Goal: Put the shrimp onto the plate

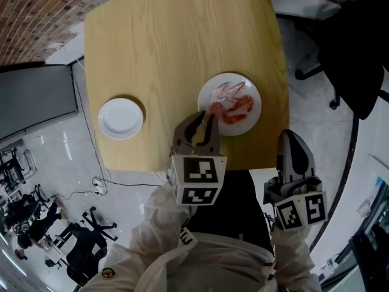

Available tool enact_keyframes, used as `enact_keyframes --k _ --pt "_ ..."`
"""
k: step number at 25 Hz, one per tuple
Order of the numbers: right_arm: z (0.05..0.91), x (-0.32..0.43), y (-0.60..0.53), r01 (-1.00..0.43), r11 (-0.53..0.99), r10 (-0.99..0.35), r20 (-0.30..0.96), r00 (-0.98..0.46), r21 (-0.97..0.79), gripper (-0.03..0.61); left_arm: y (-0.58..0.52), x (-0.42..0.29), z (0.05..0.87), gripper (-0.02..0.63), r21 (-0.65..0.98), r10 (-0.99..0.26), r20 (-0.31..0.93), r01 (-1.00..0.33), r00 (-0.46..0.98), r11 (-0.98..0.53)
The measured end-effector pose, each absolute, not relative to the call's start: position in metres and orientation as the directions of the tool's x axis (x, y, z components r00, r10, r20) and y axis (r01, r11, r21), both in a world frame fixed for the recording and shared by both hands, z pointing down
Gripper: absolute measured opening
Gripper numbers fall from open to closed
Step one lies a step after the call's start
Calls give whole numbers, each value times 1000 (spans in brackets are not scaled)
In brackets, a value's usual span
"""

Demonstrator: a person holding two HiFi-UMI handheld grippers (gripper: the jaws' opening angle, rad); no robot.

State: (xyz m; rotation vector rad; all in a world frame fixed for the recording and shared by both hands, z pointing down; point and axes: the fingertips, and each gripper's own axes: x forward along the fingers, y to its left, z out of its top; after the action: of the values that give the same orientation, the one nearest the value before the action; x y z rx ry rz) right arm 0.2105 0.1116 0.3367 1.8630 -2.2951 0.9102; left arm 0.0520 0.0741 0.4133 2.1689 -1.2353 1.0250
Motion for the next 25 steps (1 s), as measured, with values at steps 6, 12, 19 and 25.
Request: enact_keyframes --k 6,12,19,25 --pt "317 190 105 -908 148 -877 373 -304 -391 25 73 29 390 64 16 -570 755 -878 324 -478" --pt "278 152 91 -904 205 -883 328 -337 -376 25 67 -15 349 64 10 -626 714 -898 315 -440" --pt "219 115 75 -900 279 -885 275 -376 -334 25 58 -54 279 60 15 -713 622 -915 323 -402" --pt "154 100 66 -905 321 -897 218 -386 -279 25 54 -79 197 35 -20 -805 504 -927 313 -374"
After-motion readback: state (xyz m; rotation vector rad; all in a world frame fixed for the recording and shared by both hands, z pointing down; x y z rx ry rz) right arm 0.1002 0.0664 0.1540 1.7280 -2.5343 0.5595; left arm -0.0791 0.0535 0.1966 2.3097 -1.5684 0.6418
